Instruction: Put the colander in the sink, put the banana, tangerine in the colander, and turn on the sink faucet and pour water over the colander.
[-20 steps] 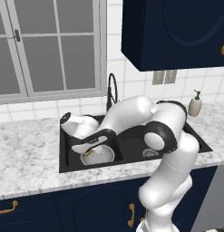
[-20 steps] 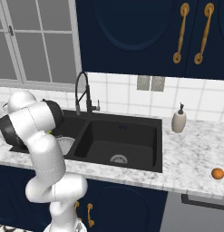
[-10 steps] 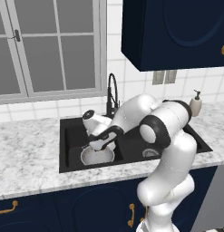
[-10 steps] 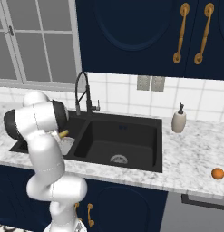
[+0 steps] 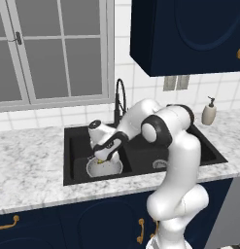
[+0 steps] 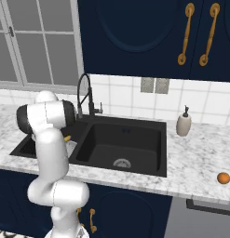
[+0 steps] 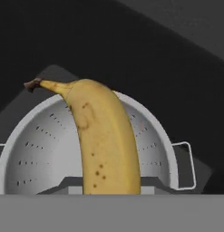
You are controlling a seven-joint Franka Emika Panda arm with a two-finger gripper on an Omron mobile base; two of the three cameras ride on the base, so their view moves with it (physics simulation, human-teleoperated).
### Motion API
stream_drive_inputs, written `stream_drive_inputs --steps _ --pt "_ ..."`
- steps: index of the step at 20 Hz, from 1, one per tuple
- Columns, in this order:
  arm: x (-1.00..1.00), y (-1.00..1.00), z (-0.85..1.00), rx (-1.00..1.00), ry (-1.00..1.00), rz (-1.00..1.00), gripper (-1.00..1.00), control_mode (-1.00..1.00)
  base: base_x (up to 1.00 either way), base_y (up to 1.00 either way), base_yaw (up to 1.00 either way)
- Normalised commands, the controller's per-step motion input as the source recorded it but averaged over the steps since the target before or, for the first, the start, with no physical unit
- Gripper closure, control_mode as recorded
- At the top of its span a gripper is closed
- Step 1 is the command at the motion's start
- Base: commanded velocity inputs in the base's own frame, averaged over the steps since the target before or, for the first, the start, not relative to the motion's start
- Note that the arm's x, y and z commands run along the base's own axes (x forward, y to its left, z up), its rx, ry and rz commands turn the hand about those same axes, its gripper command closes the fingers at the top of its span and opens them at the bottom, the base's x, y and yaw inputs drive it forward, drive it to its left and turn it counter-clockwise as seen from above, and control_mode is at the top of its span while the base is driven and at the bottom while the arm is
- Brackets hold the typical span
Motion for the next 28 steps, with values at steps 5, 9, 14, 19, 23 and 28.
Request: stream_drive_inputs --steps 5,9,14,19,23,28 --pt "0.58 0.11 -0.45 0.02 0.00 -0.02 1.00 -1.00 0.00 0.00 0.00" --pt "0.65 0.24 -0.51 0.00 0.00 -0.03 1.00 -1.00 0.00 0.00 0.00" --pt "0.43 0.11 -0.18 0.00 0.00 -0.04 -1.00 -1.00 0.00 0.00 0.00" --pt "-0.20 0.00 0.36 0.01 0.00 -0.05 -1.00 -1.00 0.00 0.00 0.00" --pt "-0.57 0.00 0.92 0.03 -0.04 -0.11 -1.00 -1.00 0.00 0.00 0.00" --pt "-0.83 -0.07 1.00 0.02 -0.15 -0.04 -1.00 -1.00 0.00 0.00 0.00"
